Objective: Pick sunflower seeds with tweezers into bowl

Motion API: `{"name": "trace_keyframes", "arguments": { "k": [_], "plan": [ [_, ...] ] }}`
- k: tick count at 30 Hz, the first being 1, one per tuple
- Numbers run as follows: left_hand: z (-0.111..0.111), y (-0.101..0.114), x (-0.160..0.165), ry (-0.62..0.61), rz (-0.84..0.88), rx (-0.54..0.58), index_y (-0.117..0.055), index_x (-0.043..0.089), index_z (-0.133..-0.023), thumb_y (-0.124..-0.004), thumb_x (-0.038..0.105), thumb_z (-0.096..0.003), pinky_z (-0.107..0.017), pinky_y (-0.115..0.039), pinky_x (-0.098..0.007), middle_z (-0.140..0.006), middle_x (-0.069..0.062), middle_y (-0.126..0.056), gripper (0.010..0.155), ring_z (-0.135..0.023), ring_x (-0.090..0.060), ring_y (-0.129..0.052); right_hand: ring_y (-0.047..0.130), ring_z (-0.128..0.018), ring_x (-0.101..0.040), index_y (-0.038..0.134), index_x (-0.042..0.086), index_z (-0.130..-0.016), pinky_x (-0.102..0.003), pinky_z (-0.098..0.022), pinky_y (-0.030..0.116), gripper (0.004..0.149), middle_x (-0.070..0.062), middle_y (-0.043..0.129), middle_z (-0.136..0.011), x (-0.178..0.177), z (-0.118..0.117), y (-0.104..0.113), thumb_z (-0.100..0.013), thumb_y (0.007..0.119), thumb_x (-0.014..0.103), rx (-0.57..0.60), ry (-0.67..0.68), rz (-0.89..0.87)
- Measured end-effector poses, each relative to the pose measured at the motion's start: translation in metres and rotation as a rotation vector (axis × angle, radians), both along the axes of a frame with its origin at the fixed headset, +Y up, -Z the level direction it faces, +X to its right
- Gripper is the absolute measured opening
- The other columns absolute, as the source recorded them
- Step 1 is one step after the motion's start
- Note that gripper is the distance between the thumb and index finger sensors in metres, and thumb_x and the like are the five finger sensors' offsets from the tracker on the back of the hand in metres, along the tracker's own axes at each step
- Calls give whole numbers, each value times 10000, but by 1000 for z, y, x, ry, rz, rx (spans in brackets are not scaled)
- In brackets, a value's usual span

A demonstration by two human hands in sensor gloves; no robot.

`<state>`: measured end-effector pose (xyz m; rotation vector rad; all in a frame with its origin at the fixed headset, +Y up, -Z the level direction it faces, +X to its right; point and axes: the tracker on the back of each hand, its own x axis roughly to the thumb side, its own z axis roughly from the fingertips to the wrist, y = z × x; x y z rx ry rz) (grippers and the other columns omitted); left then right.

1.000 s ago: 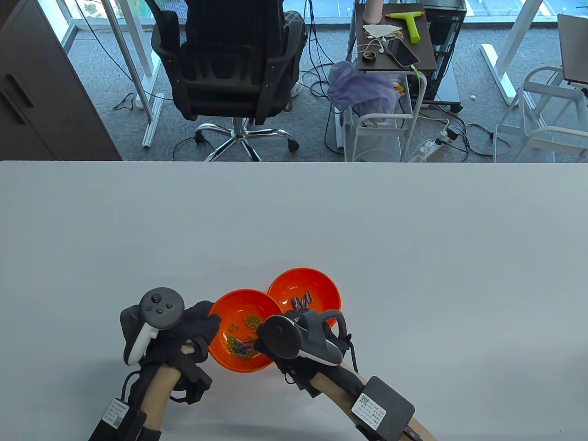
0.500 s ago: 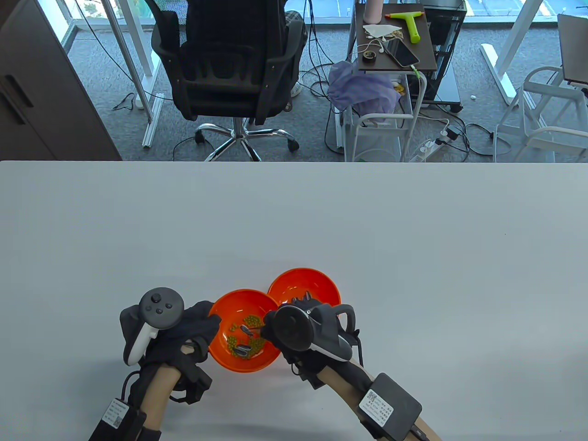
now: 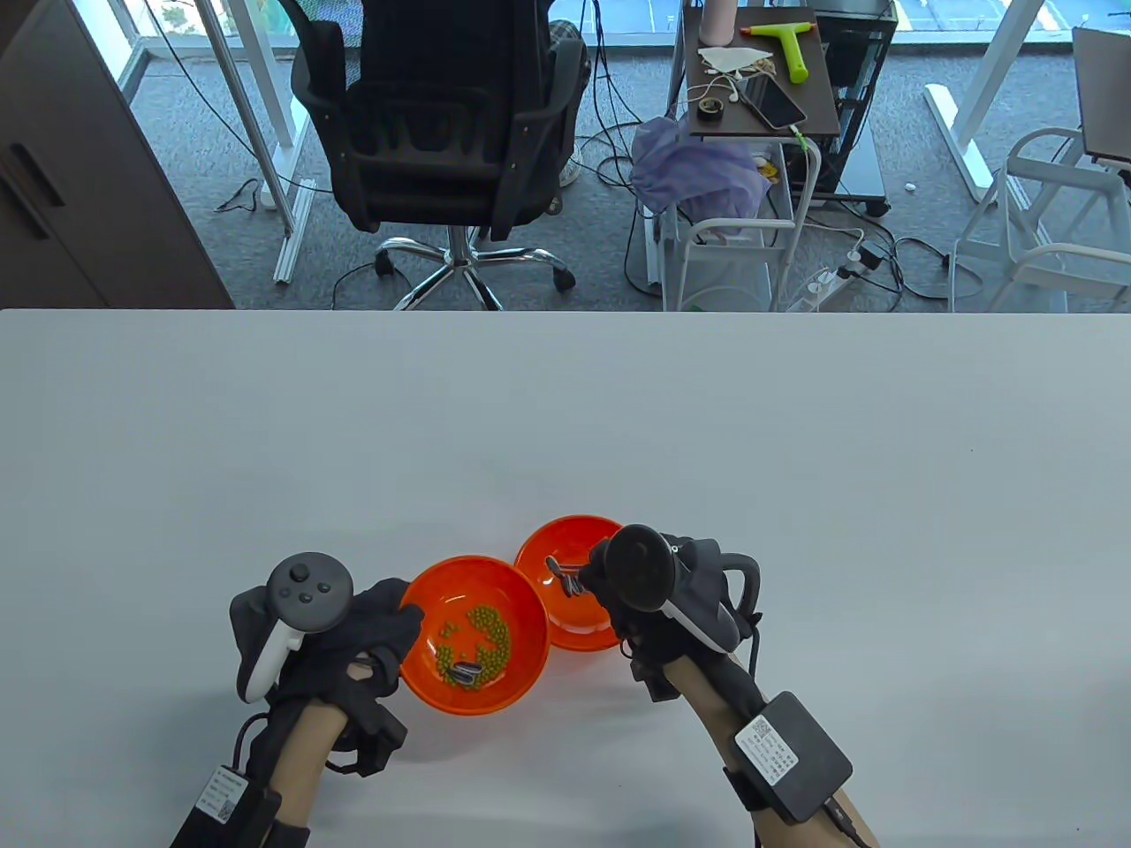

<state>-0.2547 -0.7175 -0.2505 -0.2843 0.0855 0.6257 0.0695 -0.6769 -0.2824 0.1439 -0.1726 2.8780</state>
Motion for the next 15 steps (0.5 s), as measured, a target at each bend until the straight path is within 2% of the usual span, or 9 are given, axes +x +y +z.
{"name": "trace_keyframes", "arguments": {
  "k": [15],
  "plan": [
    [0, 0, 0, -3, 0, -2, -860, 155, -861, -805, 395, -453, -198, -941, -360, -372, -40, -1052, 476, -61, -110, -1021, 972, -193, -136, 1117, 230, -542, -374, -329, 884, 378, 115, 1020, -314, -2, -6, -16, -281, 950, 447, -91, -37, 243]
  ]
}}
